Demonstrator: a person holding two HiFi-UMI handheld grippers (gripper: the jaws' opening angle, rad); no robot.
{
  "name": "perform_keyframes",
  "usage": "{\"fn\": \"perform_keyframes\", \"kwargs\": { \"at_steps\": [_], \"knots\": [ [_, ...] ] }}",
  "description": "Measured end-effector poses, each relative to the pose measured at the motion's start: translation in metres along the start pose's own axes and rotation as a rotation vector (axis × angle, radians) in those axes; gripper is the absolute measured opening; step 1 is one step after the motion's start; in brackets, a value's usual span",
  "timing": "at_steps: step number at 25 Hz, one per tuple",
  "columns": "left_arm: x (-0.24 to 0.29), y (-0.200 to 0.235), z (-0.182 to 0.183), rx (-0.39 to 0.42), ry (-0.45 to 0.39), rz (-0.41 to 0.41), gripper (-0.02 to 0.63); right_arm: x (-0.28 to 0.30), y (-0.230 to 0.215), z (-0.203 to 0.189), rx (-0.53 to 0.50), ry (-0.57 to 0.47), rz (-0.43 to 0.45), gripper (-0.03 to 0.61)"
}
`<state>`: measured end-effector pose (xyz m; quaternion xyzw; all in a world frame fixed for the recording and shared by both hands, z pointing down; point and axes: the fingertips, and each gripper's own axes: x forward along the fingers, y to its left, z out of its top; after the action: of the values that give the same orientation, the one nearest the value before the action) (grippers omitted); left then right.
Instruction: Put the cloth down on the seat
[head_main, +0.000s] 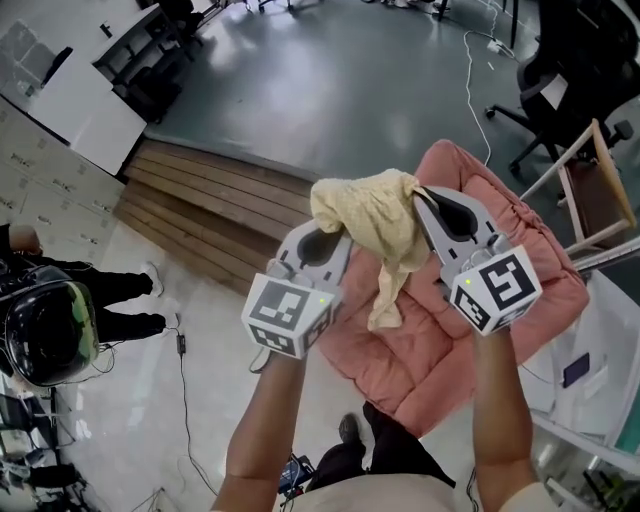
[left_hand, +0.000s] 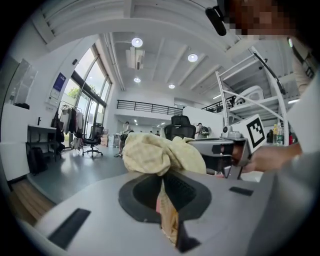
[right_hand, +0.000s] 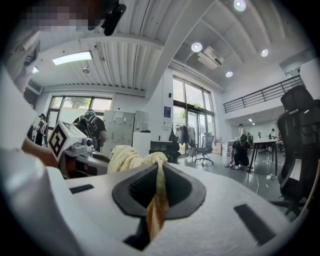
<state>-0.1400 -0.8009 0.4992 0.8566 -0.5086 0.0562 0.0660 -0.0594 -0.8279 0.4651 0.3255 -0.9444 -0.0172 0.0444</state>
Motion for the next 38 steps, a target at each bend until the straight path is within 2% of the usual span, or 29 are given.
{"fn": "perform_keyframes", "kwargs": {
  "at_steps": [9,24,38],
  "knots": [
    [0.033,0.032,-0.098,-0.064,0.101,0.026,0.015,0.042,-0.013,-0.103,0.039,0.097,0.01,0.005],
    [0.065,0.071,-0.23,-0.147,0.241,0.063,0.015,0.091,-0.016,-0.248,0.092,0.268,0.025,0.005],
    [0.063,0.08,-0.325,-0.193,0.407,0.048,0.015,0.112,-0.005,-0.346,0.1,0.452,0.034,0.008]
  ]
}}
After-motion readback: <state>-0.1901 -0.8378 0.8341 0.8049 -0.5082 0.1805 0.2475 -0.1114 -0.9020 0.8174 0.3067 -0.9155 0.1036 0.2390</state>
